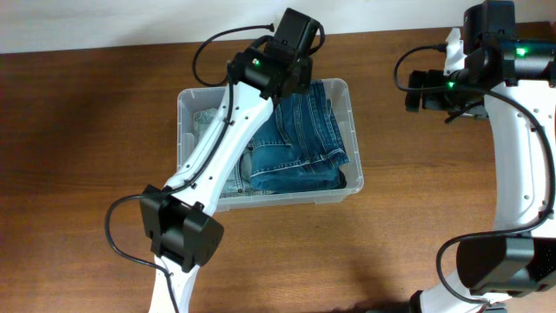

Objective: Pack container
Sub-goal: 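Press and tuck the darker blue jeans into the box with the left gripper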

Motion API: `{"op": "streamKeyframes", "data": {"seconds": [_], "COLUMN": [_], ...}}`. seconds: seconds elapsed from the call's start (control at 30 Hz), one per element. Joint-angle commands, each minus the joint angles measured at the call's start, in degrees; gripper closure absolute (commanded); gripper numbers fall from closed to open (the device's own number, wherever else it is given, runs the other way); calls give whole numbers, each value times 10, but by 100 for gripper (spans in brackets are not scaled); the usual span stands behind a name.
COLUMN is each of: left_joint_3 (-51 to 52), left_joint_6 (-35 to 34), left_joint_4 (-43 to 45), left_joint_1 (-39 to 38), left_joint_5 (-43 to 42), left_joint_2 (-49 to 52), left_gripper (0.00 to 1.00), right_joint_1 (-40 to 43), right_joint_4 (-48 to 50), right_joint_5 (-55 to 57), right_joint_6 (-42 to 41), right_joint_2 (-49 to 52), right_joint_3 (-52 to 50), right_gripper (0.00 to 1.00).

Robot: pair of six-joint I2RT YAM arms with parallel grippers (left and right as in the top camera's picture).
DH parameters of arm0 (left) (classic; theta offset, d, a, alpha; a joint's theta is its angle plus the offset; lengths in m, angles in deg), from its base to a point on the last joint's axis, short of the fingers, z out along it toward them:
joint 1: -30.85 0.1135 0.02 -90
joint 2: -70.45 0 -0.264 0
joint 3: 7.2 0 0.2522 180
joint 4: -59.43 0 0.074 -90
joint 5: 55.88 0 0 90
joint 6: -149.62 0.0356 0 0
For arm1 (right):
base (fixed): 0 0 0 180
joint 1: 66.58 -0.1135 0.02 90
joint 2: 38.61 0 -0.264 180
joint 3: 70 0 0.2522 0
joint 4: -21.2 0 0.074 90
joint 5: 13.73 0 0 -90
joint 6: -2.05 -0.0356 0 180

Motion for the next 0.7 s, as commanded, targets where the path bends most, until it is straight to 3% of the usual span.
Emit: {"op": "streamKeyframes", "data": {"seconds": [0.0, 0.33, 0.67], "left_joint_3": [23, 27, -8], "left_joint_6": [9, 9, 31], "left_joint_4": [16, 5, -21], "left_joint_1": [-3, -7, -5], "left_joint_5": [-25, -87, -30], "left_joint_2": [26, 141, 24], "left_gripper": [99, 99, 99], "right_joint_1": [2, 2, 2], "right_joint_4": [0, 0, 0], "right_joint_5": [3, 3, 3], "right_joint_6": [0, 0, 0], "right_joint_2": [-5, -5, -5], "right_joint_3": [4, 4, 4], "right_gripper": [2, 2, 1]}}
